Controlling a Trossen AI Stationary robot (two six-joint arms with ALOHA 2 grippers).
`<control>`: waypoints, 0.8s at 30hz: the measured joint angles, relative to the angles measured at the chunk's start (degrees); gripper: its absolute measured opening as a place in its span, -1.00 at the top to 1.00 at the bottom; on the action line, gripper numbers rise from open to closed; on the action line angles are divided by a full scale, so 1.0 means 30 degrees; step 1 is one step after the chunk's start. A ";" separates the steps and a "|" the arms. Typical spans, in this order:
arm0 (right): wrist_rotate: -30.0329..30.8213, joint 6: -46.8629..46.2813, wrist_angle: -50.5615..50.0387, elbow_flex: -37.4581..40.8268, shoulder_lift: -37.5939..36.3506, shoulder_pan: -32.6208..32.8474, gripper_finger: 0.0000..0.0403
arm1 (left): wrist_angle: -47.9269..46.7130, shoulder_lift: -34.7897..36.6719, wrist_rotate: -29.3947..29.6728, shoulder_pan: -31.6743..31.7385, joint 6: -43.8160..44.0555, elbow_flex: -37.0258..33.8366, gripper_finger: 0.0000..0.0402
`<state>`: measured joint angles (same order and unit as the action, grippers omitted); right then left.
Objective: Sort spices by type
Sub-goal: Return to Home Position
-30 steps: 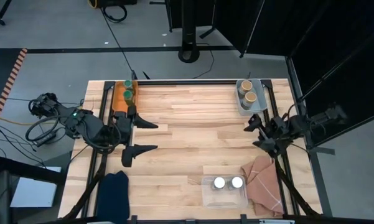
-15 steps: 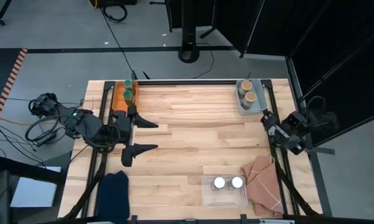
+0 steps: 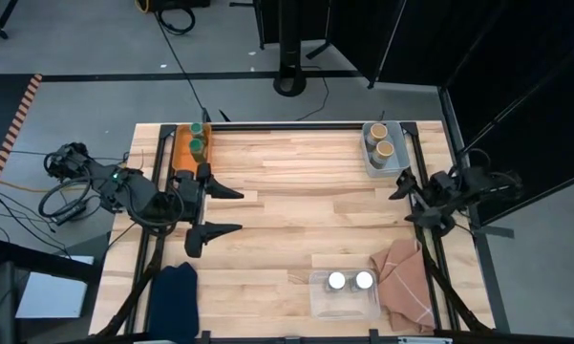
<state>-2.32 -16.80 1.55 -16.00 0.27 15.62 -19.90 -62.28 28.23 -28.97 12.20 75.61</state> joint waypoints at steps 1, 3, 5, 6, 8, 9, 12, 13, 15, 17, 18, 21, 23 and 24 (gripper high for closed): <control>0.0138 0.0118 -0.0094 0.0093 -0.0002 0.0000 -0.58 | 0.0087 -0.0007 0.0001 0.0000 -0.0018 0.0000 -0.66; 0.0269 0.0182 -0.0383 0.0297 -0.0022 0.0000 -0.59 | 0.0186 -0.0125 0.0024 0.0003 -0.0038 0.0000 -0.66; 0.0081 0.0083 -0.1299 0.0700 -0.0015 0.0000 -0.59 | 0.0264 -0.0259 0.0051 0.0015 -0.0241 -0.0083 -0.66; 0.0057 -0.0018 -0.1595 0.0812 0.0000 0.0000 -0.59 | 0.0656 -0.0270 0.0049 0.0015 -0.0468 -0.0298 -0.66; -0.0108 -0.0124 -0.1711 0.0864 -0.0016 0.0000 -0.59 | 0.2190 -0.0256 -0.0026 0.0015 -0.0961 -0.1033 -0.66; -0.0330 -0.0089 -0.1740 0.0864 -0.0019 0.0000 -0.58 | 0.3046 -0.0202 -0.0195 0.0015 -0.1195 -0.1473 -0.66; -0.1565 0.0208 -0.1971 0.0878 -0.0008 -0.0001 -0.57 | 0.5057 -0.0095 -0.0770 0.0015 -0.1472 -0.2868 -0.66; -0.2106 0.0269 -0.1963 0.0864 -0.0015 0.0000 -0.57 | 0.5739 -0.0095 -0.0853 0.0015 -0.1485 -0.3311 -0.66; -0.3093 0.0306 -0.1963 0.0911 -0.0015 -0.0007 -0.57 | 0.6806 -0.0095 -0.0922 0.0029 -0.1492 -0.4217 -0.66; -0.4103 0.0295 -0.2013 0.1061 -0.0015 -0.0007 -0.57 | 0.7793 -0.0095 -0.1005 0.0029 -0.1488 -0.4987 -0.66; -0.4573 0.0213 -0.2027 0.1147 -0.0015 -0.0010 -0.57 | 0.8331 -0.0095 -0.1013 0.0029 -0.1492 -0.5328 -0.66; -0.5564 0.0160 -0.2320 0.1334 -0.0015 -0.0059 -0.59 | 1.0139 -0.0095 -0.1027 0.0191 -0.1742 -0.6275 -0.66; -0.5662 0.0160 -0.2454 0.1570 -0.0015 -0.0185 -0.59 | 1.1113 -0.0043 -0.1037 0.0406 -0.1849 -0.6867 -0.66; -0.5654 0.0186 -0.2448 0.1749 -0.0015 -0.0288 -0.59 | 1.1432 0.0057 -0.1169 0.0555 -0.1837 -0.7181 -0.66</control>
<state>-19.29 -16.24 -5.79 -10.76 0.23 14.75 14.40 -62.11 24.72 -27.31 6.69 54.07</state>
